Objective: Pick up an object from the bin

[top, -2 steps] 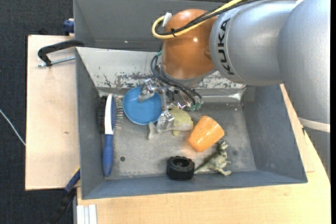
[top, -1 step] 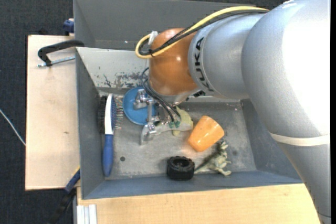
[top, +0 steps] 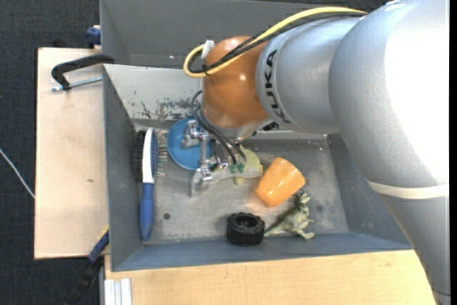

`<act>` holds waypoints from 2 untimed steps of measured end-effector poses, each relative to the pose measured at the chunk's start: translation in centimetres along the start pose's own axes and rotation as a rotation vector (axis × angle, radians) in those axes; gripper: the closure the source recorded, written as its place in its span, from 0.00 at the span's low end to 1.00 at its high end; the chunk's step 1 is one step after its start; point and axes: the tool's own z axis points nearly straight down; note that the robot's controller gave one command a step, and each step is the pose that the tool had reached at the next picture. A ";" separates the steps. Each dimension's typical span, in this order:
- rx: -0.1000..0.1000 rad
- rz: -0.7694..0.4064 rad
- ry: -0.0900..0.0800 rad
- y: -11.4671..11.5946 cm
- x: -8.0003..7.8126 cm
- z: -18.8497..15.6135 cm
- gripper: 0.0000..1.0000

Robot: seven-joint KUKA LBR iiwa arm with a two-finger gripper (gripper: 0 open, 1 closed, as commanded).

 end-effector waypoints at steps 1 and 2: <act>0.000 0.000 0.002 0.0 -0.1 -0.3 1.00; 0.000 0.000 0.000 0.1 -0.3 -1.8 1.00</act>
Offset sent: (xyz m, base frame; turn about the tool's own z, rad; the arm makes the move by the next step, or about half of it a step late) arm 0.0000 0.0000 0.0000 0.0000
